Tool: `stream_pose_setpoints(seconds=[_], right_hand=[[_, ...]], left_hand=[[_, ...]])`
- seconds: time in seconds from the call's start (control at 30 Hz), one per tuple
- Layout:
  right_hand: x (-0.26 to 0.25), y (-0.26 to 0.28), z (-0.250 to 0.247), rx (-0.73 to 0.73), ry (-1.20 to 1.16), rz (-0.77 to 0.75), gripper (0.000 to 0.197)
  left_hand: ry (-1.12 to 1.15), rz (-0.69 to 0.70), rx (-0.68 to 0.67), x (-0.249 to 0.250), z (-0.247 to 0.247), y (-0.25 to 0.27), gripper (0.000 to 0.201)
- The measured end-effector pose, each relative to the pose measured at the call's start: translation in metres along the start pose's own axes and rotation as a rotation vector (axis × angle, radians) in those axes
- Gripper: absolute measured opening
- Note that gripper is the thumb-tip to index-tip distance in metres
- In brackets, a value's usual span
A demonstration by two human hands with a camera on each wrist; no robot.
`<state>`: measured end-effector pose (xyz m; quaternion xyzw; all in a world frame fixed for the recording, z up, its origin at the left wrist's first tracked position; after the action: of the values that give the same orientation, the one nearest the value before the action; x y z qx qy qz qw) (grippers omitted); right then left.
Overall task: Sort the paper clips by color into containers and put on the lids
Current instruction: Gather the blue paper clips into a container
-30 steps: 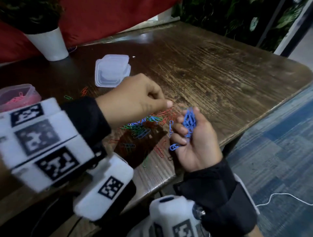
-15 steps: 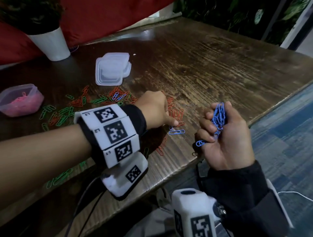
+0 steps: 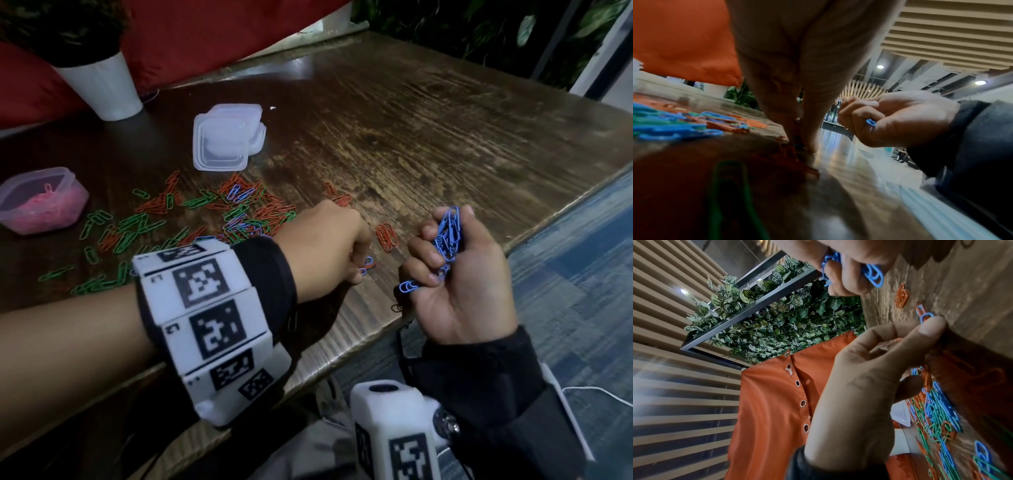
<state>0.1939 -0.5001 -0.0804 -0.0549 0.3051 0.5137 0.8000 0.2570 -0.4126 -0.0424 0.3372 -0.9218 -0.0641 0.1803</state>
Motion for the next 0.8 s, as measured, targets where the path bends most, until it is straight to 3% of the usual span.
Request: stream_pose_setpoints(seconds=[0.23,0.33,0.5,0.63,0.7,0.8], right_hand=[[-0.003,0.001,-0.001,0.001,-0.007,-0.021,0.033],[-0.006,0.0,-0.002,0.006,-0.001,-0.028,0.034],[-0.007,-0.001,-0.005,0.009,-0.009,-0.02,0.034],[-0.006,-0.002,-0.008,0.016,0.008,-0.011,0.033],[-0.006,-0.003,-0.008,0.017,0.013,-0.008,0.033],[-0.004,-0.003,-0.007,0.015,0.025,-0.006,0.032]], left_hand=[[-0.017,0.023,0.028,-0.003,0.0,-0.003,0.005],[0.034,0.02,0.029,-0.008,-0.003,-0.004,0.009],[0.346,-0.022,-0.011,-0.021,-0.01,-0.002,0.018],[0.63,-0.024,-0.158,-0.024,-0.01,0.005,0.006],[0.562,-0.015,-0.165,-0.025,-0.011,0.005,0.008],[0.222,-0.01,-0.037,-0.021,-0.015,-0.001,0.01]])
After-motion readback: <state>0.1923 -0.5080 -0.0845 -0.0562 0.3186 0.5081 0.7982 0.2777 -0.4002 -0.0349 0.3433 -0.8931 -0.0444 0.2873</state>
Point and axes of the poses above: each hand's wrist, its own y-axis away from the middle knuckle, its own z-axis out of the palm, x = y × z, the point moved 7 cm from there along -y, towards the middle knuckle, and after that the axes turned 6 degrees about -x, right-handed, at the moved point
